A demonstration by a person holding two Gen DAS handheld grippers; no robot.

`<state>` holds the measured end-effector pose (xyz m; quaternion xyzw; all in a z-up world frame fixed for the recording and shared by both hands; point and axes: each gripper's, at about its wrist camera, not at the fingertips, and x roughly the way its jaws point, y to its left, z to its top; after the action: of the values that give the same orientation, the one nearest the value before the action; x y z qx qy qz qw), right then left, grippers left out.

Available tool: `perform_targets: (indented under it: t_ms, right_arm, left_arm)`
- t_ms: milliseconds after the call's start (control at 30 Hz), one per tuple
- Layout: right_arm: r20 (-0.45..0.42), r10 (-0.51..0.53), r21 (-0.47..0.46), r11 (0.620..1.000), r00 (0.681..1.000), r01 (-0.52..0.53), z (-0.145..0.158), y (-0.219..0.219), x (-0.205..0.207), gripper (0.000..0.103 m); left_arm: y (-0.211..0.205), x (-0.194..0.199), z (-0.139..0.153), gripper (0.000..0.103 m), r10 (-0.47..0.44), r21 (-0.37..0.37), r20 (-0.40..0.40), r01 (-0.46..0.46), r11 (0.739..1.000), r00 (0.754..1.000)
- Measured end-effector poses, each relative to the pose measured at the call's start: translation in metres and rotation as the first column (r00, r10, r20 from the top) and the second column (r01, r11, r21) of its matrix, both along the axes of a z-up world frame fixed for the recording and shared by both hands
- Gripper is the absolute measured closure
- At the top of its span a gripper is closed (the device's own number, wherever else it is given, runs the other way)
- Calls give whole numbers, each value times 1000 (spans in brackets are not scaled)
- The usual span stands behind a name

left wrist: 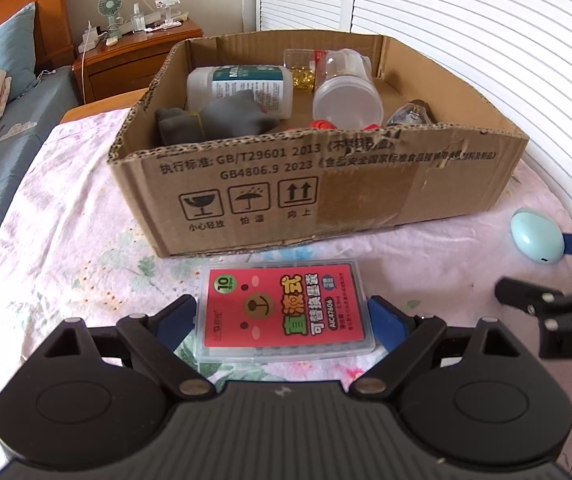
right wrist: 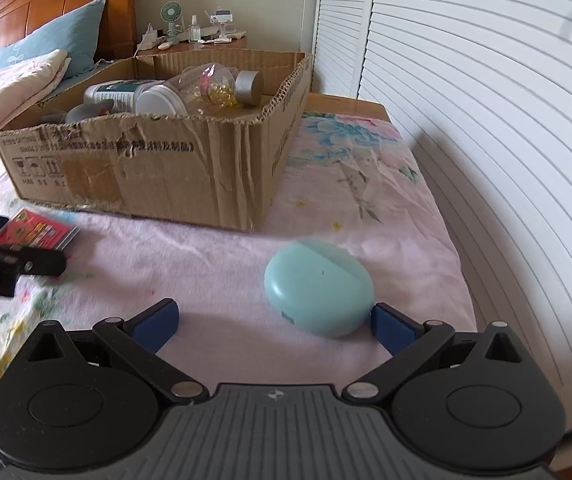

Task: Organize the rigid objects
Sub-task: 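Grasp the red card pack with the left tool while the right tool grasps the mint-green case, then carry the red card pack with the left tool while the right tool drops the mint case into the box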

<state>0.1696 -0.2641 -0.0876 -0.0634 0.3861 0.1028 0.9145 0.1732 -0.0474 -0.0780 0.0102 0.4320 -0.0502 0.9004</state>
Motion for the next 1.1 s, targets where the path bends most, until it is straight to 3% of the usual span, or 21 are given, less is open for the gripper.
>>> perform_targets:
  t_ms: [200,400,633,967,1033,1100]
  right_arm:
    - [0,36,16,999,999,-36,-1,6,9,0]
    - [-17,147,15,989,989,-147,0,21,5,0]
    - [-5,145,20,989,989,-145,-1,35,15,1]
    - [21,115,16,993,993,-116,4,33,16,26]
    - [26,106,13,994,994,-106,5,33,16,37]
    - [24,101,14,995,995,-101,6,32,17,37]
  left_arm:
    - [3,2,-1,12,-11,-3,4,11,1000,1000]
    - [4,2,-1,12,-16,-4,10,16,1000,1000]
    - [4,1,-1,12,-18,-5,10,18,1000,1000]
    - [5,1,-1,12,-25,-4,12,25,1000,1000]
    - [5,2,-1,12,-26,-2,12,26,1000,1000]
    - [4,2,-1,12,-30,-1,13,30,1000,999]
